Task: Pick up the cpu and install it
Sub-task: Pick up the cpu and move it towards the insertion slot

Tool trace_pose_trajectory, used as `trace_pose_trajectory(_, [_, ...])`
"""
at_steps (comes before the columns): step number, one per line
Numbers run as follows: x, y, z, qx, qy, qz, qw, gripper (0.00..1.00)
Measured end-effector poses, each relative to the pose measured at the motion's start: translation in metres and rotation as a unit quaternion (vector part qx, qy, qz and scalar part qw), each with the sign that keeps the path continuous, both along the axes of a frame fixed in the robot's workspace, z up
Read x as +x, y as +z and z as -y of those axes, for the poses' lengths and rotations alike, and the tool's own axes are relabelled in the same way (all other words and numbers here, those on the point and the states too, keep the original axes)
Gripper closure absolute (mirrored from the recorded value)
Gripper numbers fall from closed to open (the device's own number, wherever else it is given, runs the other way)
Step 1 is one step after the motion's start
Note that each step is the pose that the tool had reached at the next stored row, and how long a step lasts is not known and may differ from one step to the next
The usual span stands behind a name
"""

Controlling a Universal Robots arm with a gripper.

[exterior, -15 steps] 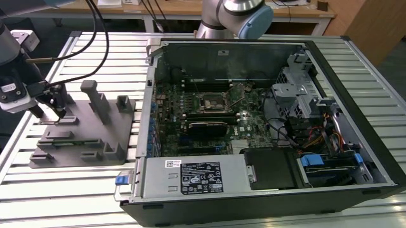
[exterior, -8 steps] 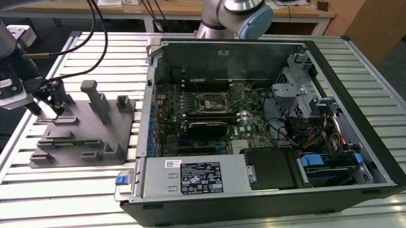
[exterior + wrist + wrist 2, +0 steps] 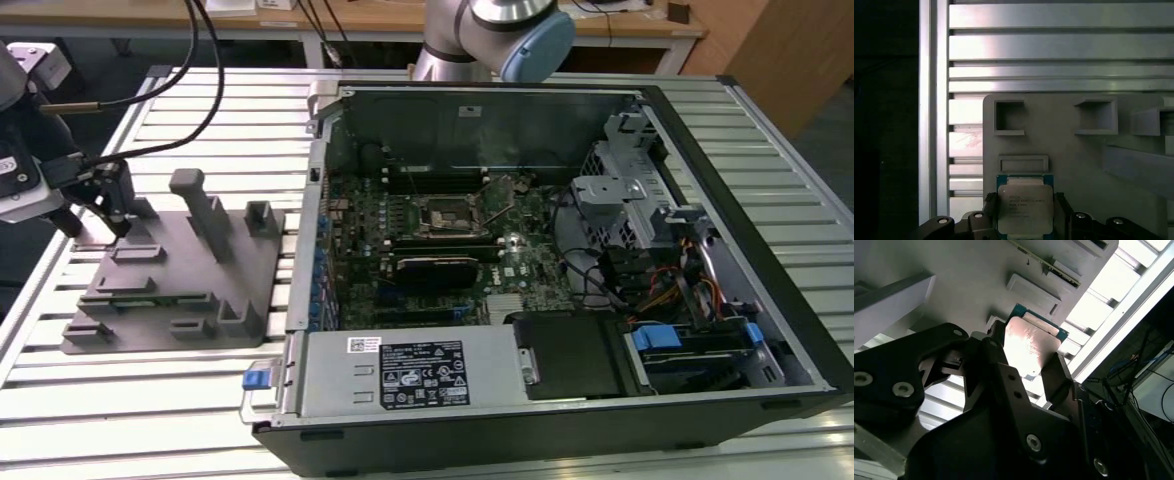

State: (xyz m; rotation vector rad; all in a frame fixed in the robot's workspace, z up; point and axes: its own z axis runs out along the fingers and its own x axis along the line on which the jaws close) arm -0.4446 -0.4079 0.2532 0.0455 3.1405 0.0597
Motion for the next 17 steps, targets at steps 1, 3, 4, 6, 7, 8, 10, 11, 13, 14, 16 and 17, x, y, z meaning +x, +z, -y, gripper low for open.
trace_pose_trajectory(1, [0.0,0.0014,0.0,0.0003,0.0,0.0,1.0,0.46])
trace_pose_trajectory(3, [0.0,0.0043,0.0,0.0006,0.0,0.0,1.0,0.46])
trace_pose_trajectory(4, [0.0,0.0057,0.0,0.0007,0.0,0.0,1.0,0.46])
trace_pose_trajectory(6, [0.0,0.0085,0.0,0.001,0.0,0.0,1.0,0.46])
trace_pose_trajectory(7, [0.0,0.0099,0.0,0.0011,0.0,0.0,1.0,0.46])
trace_pose_trajectory(8, [0.0,0.0114,0.0,0.0012,0.0,0.0,1.0,0.46])
trace_pose_trajectory(10, [0.0,0.0145,0.0,0.0014,0.0,0.0,1.0,0.46])
trace_pose_trajectory(11, [0.0,0.016,0.0,0.0015,0.0,0.0,1.0,0.46])
trace_pose_trajectory(13, [0.0,0.019,0.0,0.0016,0.0,0.0,1.0,0.46])
trace_pose_trajectory(14, [0.0,0.0204,0.0,0.0016,0.0,0.0,1.0,0.46])
trace_pose_trajectory(16, [0.0,0.023,0.0,0.0018,0.0,0.0,1.0,0.46])
trace_pose_trajectory(17, [0.0,0.0243,0.0,0.0018,0.0,0.0,1.0,0.46])
